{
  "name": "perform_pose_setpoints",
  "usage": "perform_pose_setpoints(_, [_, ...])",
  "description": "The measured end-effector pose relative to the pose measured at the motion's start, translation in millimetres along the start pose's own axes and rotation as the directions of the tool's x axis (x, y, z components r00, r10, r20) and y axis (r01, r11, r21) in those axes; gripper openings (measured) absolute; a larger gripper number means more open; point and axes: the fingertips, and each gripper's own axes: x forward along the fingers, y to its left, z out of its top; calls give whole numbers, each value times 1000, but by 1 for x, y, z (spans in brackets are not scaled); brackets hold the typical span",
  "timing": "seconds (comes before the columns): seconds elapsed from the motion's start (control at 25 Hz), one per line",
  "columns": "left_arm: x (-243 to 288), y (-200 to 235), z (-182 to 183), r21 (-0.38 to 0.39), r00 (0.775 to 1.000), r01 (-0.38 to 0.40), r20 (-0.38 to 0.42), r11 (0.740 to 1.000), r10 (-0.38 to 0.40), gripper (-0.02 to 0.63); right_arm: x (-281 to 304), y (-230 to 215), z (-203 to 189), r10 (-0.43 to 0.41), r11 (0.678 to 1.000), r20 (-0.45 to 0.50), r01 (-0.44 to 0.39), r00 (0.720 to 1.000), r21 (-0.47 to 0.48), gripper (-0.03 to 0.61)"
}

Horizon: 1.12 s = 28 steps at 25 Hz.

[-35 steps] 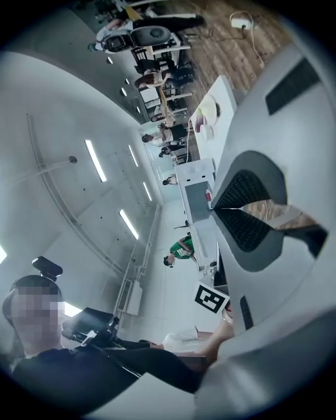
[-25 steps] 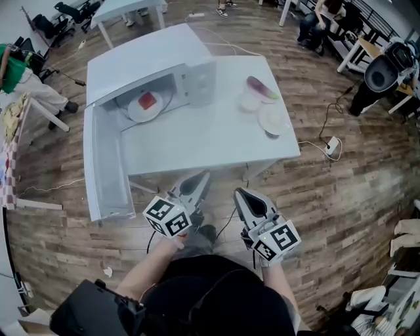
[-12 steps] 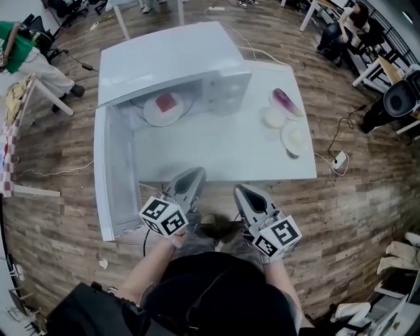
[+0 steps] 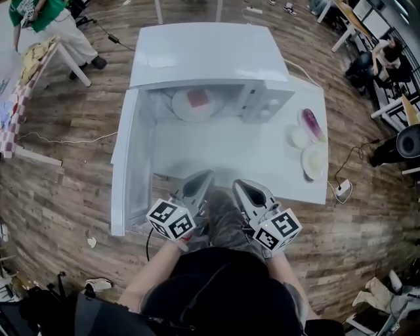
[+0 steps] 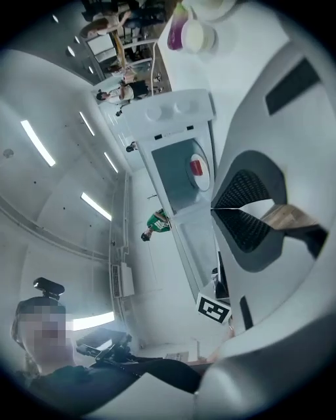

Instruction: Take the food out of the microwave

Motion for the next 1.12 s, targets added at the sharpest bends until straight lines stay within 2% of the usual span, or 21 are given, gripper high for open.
perform_pose_setpoints(0.24, [-9,33,12,-27,992,-114,46,993,115,12,60,-3,10,135,991,-56,-136,989,-16,21])
perform_pose_setpoints(0.44, [0,60,16,-38,980,-186,67,982,188,12,96,-9,3,197,980,-111,-199,974,-2,21])
perform_pose_setpoints(0.96, [31,112,33,-65,951,-282,109,957,288,12,151,-62,-1,141,987,-136,-129,981,98,21])
perform_pose_setpoints(1.12, [37,133,29,-149,939,-305,119,941,323,12,164,-77,-7,131,987,-157,-113,979,117,21])
